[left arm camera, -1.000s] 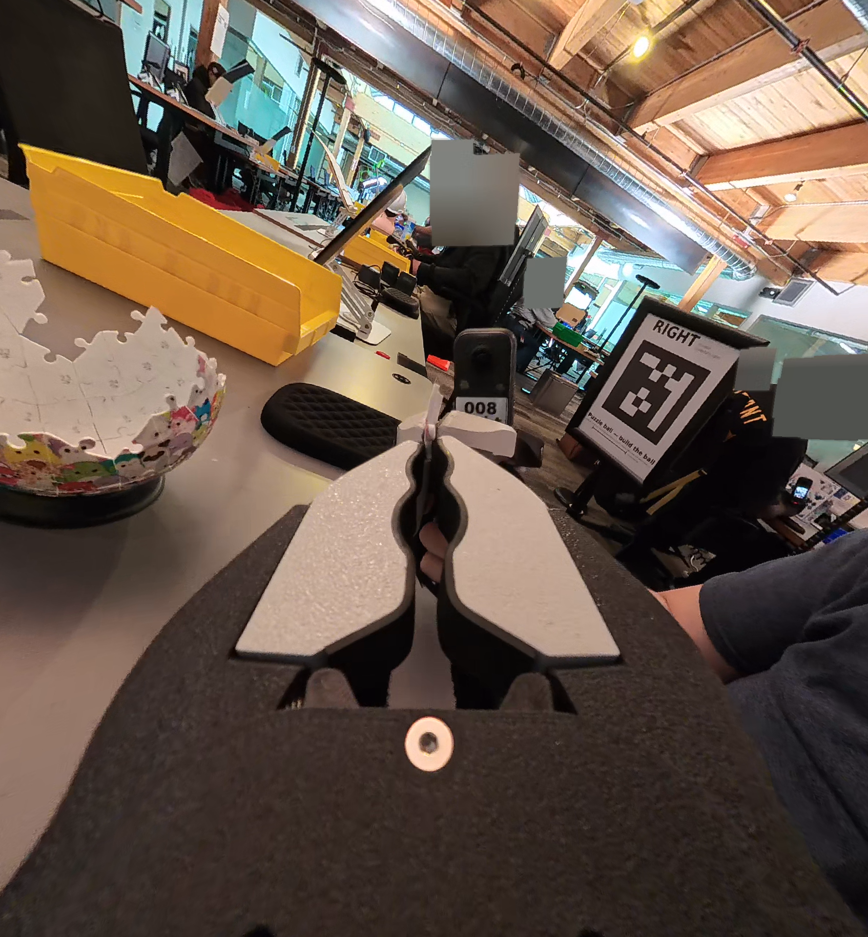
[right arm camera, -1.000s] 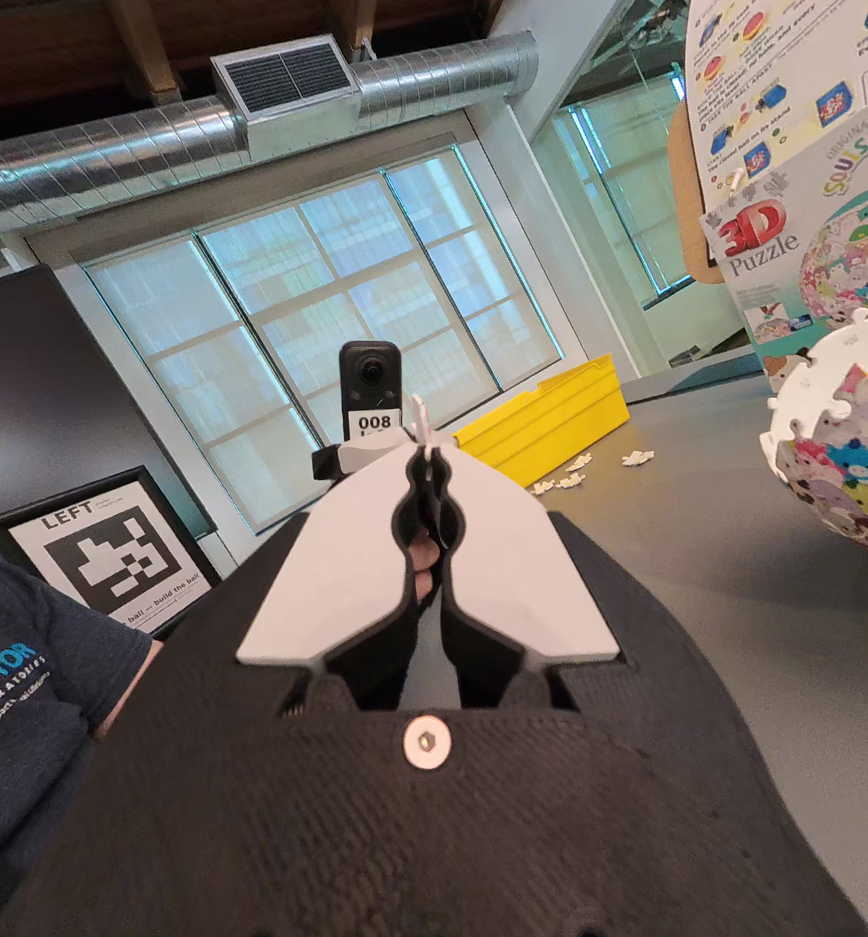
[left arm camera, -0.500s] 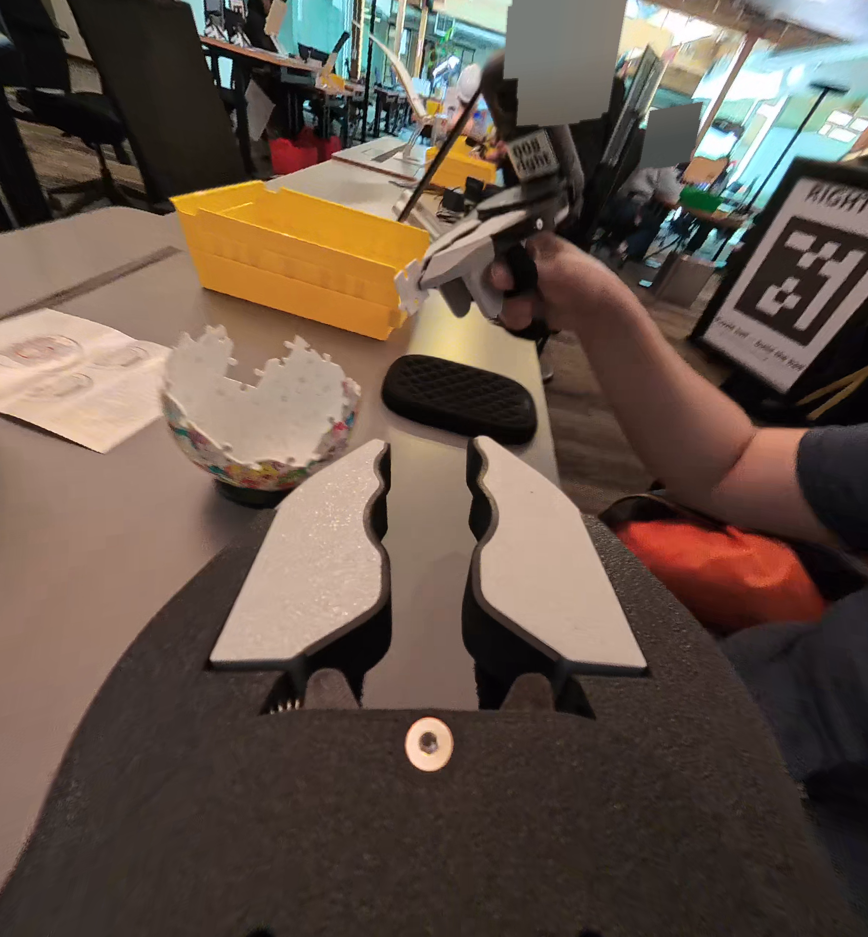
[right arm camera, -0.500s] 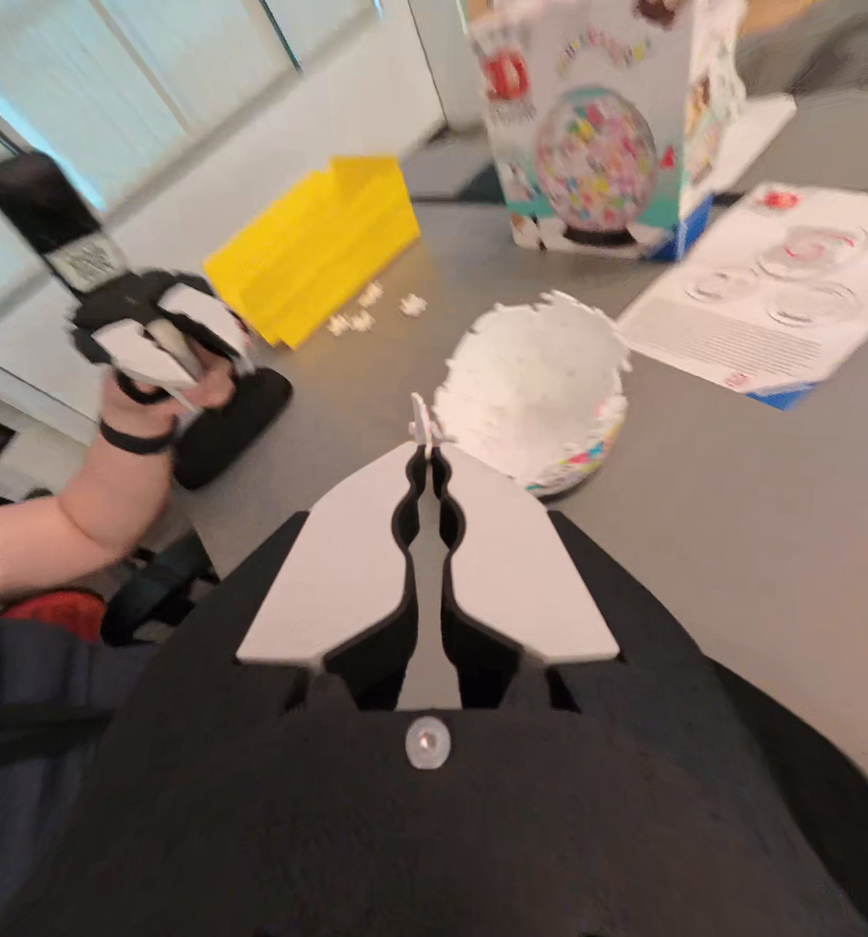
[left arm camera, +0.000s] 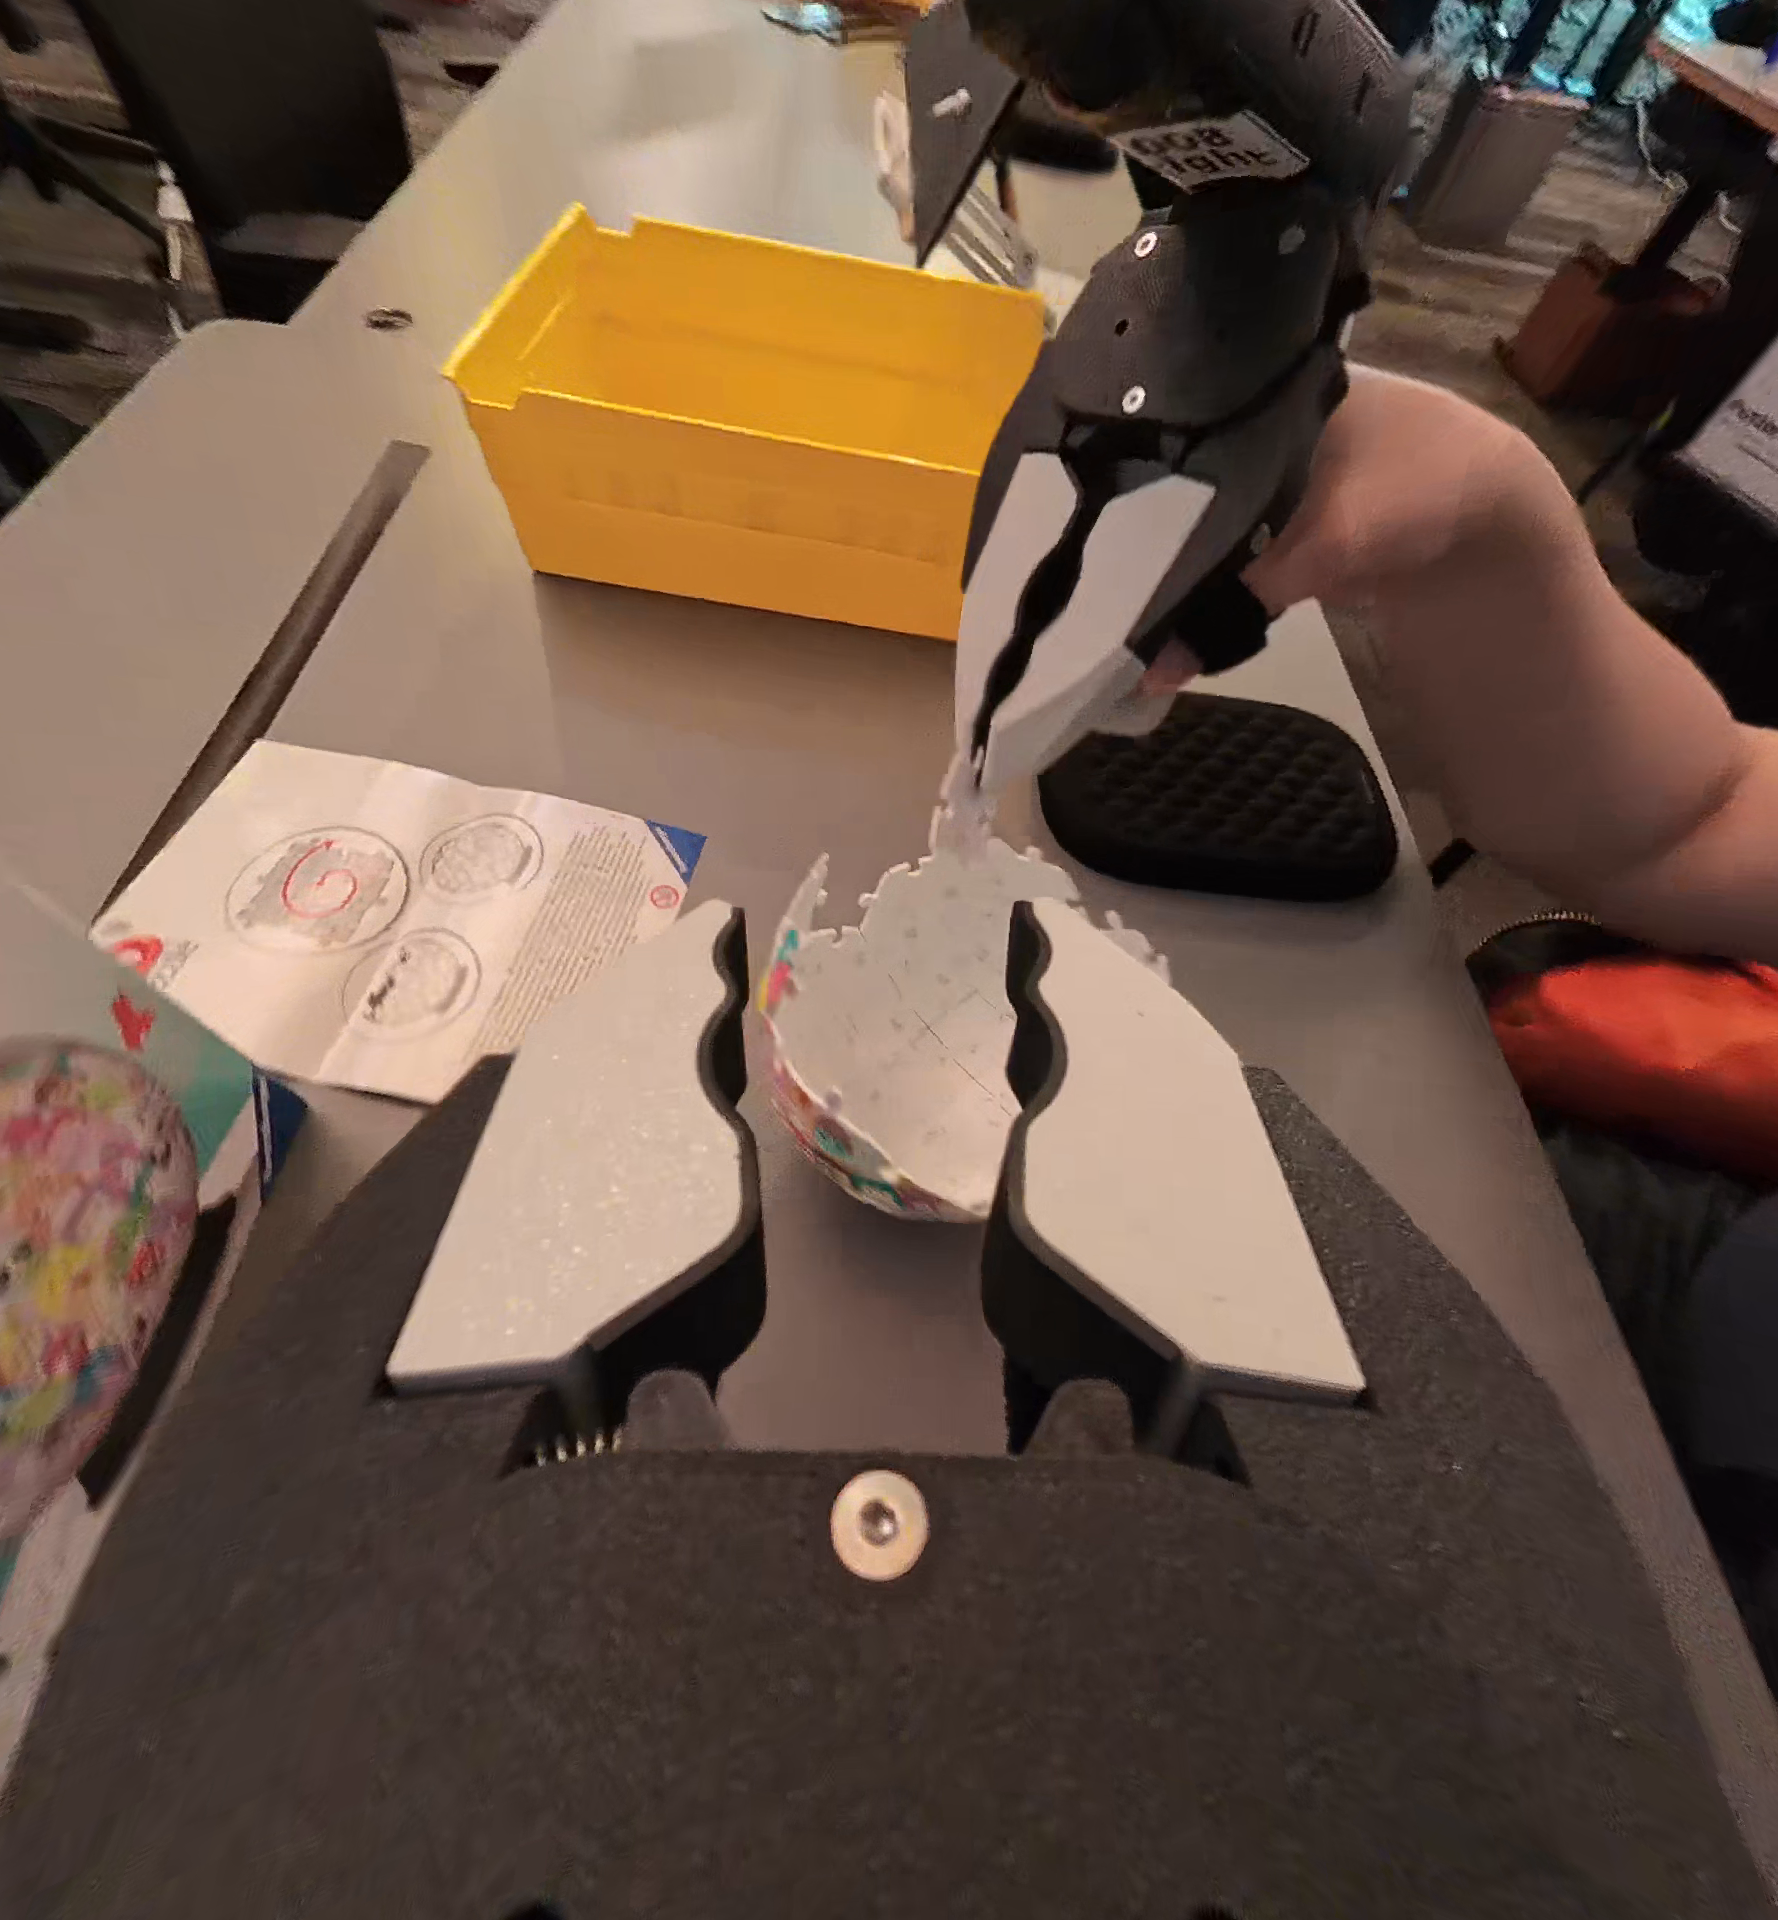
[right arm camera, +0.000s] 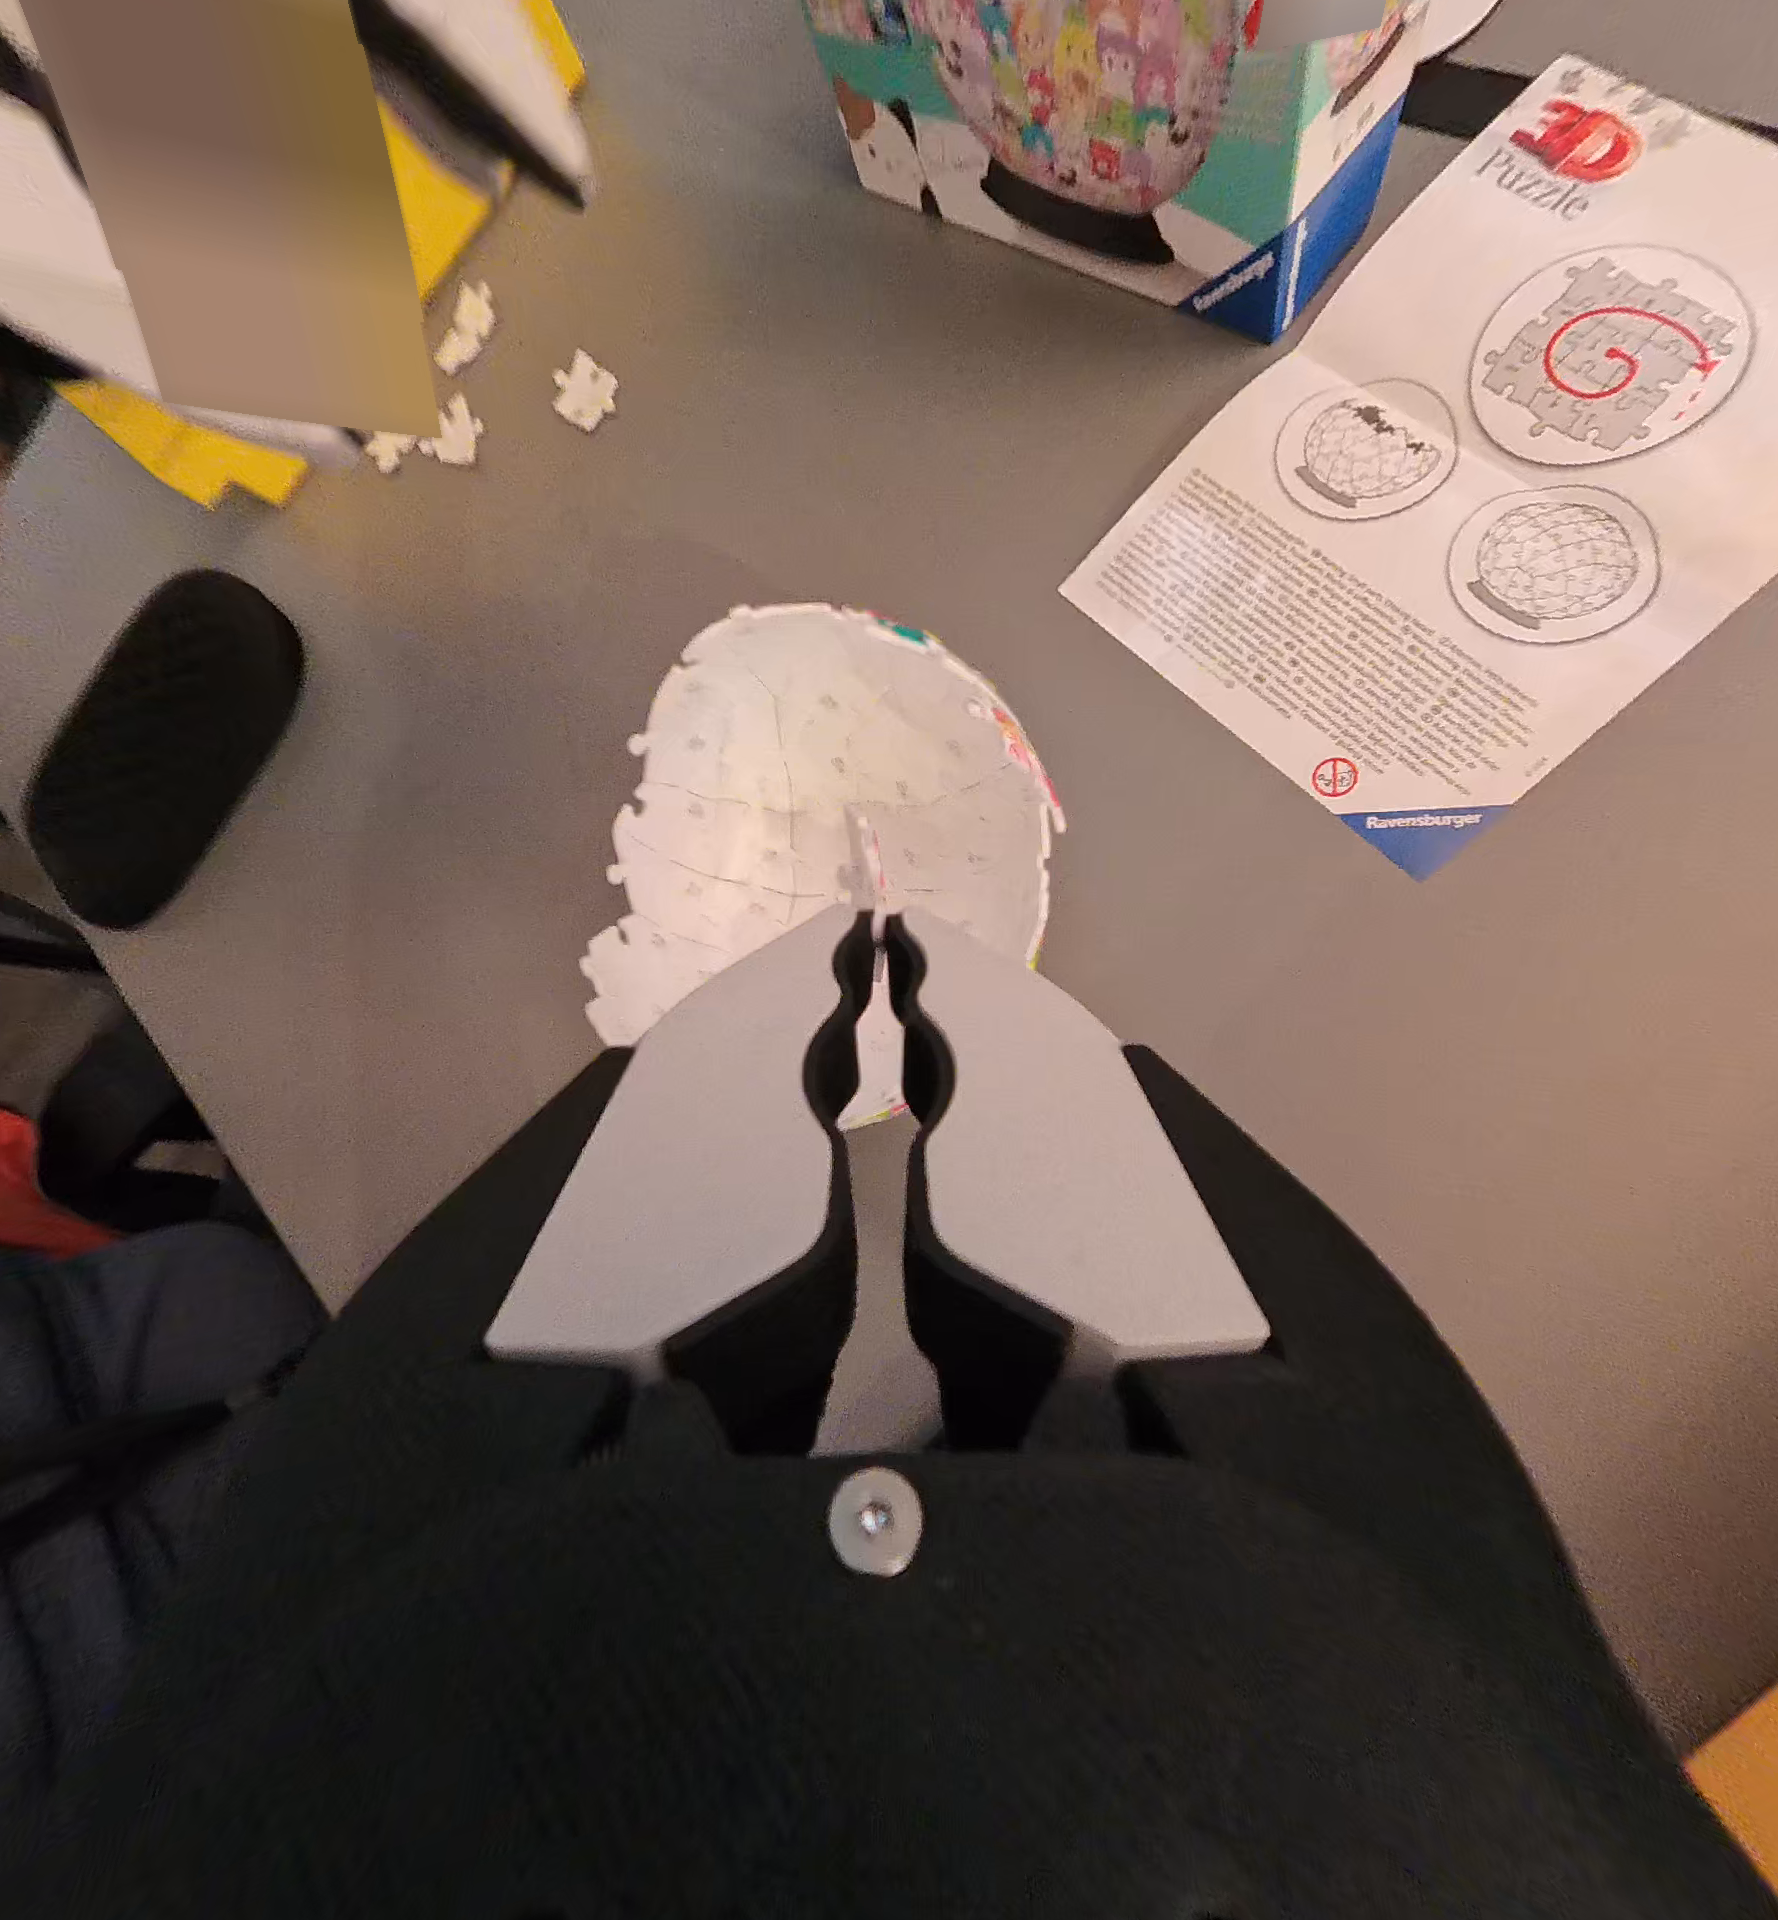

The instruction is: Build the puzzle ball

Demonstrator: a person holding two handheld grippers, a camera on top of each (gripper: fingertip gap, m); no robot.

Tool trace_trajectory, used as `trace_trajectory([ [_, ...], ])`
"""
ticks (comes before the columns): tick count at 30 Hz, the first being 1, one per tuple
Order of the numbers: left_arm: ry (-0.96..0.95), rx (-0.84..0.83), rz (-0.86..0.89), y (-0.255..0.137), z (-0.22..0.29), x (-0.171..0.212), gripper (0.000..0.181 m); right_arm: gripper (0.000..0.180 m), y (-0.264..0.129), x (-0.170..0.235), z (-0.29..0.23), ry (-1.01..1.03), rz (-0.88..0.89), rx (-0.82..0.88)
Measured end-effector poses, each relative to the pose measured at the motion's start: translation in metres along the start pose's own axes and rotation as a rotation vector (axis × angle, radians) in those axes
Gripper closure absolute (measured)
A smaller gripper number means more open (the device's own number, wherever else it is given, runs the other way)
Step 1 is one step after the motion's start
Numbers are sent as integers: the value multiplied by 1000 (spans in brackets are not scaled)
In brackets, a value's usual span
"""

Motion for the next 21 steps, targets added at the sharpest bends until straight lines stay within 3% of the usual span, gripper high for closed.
trace_trajectory([
  [7,130,108,-166,60,-28,-10,131,176,29,6,11,-73,-169,40],
  [12,214,182,-291,94,-37,5,126,176,35,5,19,-49,-182,18],
  [21,229,365,-381,113,-35,14,126,177,38,8,30,-48,-240,24],
])
Point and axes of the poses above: each gripper's, where its closed fingertips meet, y out along the fingers, x out of its underside, z = x × y across the jaws, the point moved 2 cm from there along -y, back along the fingers, and after that the axes turned 2 degrees about -z, right-handed, at the moved point
